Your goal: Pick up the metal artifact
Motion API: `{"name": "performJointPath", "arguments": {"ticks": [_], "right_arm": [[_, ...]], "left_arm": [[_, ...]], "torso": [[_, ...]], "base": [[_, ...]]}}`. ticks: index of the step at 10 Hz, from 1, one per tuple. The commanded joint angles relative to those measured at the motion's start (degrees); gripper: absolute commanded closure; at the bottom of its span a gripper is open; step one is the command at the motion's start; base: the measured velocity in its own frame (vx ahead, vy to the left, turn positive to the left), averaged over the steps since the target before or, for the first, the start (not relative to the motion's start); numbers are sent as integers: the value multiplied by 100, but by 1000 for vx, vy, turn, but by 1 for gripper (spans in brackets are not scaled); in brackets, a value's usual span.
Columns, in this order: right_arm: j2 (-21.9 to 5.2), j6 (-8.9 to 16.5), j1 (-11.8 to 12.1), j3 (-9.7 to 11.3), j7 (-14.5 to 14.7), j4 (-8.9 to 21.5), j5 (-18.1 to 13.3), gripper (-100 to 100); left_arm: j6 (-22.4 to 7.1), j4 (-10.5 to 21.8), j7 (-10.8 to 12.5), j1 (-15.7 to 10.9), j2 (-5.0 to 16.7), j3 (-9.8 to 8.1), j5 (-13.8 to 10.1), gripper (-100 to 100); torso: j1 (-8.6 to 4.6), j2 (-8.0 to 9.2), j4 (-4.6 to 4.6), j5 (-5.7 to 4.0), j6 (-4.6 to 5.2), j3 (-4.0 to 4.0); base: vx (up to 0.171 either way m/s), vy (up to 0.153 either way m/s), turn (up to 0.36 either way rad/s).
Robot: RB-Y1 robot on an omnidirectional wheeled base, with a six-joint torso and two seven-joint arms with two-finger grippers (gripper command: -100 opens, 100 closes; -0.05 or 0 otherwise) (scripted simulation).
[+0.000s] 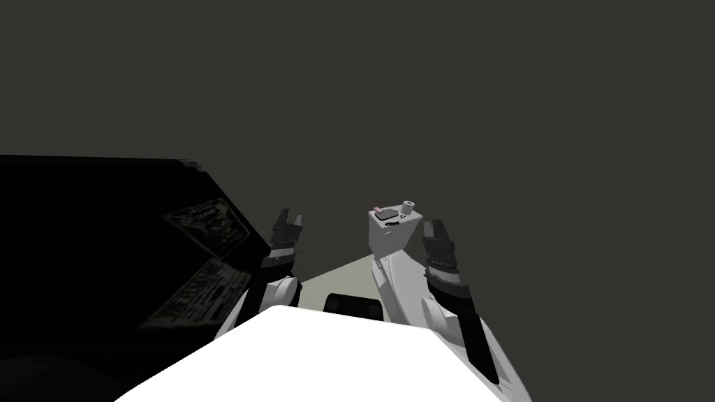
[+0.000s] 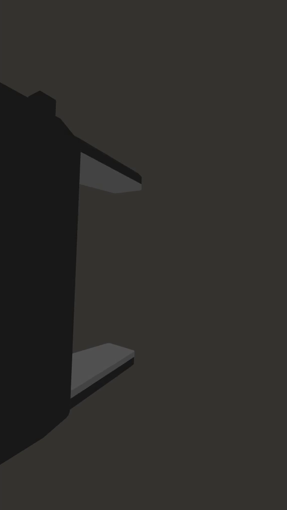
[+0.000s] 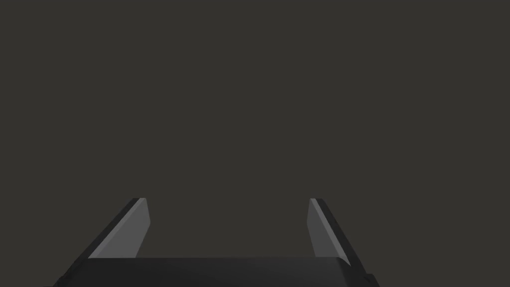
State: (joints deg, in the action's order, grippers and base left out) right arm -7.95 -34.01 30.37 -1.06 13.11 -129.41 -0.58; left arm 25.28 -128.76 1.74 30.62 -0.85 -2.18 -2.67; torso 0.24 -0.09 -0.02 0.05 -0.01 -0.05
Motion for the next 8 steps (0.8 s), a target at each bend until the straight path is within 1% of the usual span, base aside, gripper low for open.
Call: {"name": "performJointPath", "arguments": {"ticks": [1, 4, 8], "right_arm": [[-260, 15, 20, -41, 194, 125, -189, -100], [-728, 95, 70, -104, 607, 336, -621, -100], [-1355, 215, 144, -204, 1242, 659, -1287, -100]], "left_arm": [[0, 0, 0, 0, 0, 0, 0, 0], [0, 0, 0, 0, 0, 0, 0, 0], [0, 0, 0, 0, 0, 0, 0, 0]], "torso": [[0, 0, 0, 0, 0, 0], [9, -4, -1, 2, 0, -2], [16, -9, -2, 4, 0, -5]], "base": [[24, 84, 72], [34, 98, 95], [49, 109, 110]]}}
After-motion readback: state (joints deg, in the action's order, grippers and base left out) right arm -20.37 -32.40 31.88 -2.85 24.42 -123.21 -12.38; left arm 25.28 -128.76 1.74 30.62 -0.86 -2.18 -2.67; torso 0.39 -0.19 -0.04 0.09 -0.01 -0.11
